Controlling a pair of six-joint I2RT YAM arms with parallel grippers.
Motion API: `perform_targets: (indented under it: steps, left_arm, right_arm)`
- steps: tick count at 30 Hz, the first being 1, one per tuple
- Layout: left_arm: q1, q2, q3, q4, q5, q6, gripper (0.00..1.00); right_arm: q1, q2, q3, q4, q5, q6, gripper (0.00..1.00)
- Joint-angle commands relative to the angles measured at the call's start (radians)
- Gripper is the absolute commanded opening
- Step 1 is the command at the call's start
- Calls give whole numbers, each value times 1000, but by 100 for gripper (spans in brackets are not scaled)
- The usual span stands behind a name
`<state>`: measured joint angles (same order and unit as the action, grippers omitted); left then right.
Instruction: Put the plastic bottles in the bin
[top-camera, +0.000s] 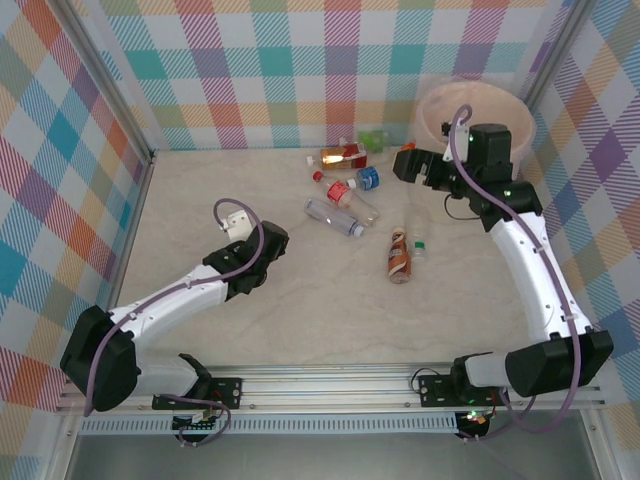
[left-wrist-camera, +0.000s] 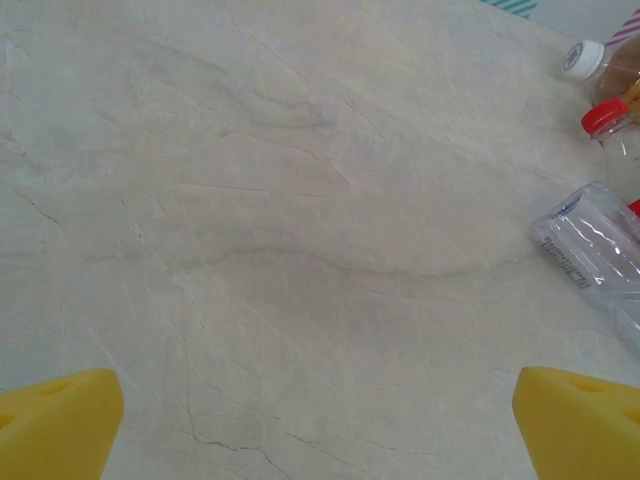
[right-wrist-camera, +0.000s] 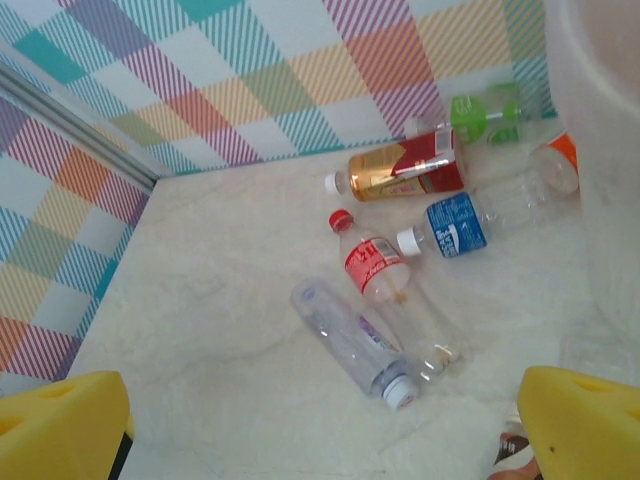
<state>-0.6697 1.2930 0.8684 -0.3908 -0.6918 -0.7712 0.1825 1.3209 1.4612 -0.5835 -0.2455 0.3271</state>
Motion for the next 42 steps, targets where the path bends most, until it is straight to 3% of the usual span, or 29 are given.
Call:
perform_targets:
  steps: [1, 10, 18, 24, 32, 42]
  left_arm:
    - [13, 14, 36, -1, 13, -17, 100]
    - [16, 25, 41, 4, 17, -14, 100]
    - [19, 36, 45, 6, 23, -14, 100]
    - [21, 43, 49, 2, 28, -16, 100]
    - [23, 42, 50, -11, 21, -22, 100]
    - [24, 55, 57, -14, 34, -24, 100]
  right_arm:
    - [16, -39, -82, -10, 39, 43, 100]
    - [60, -61, -237, -37, 113, 131, 100]
    - [106, -28, -340, -98, 332, 199, 100]
    - [134, 82, -366, -102, 213, 182, 99]
    - [225, 162, -428, -146, 292, 238, 87]
    - [261, 262, -462, -67, 355, 255, 82]
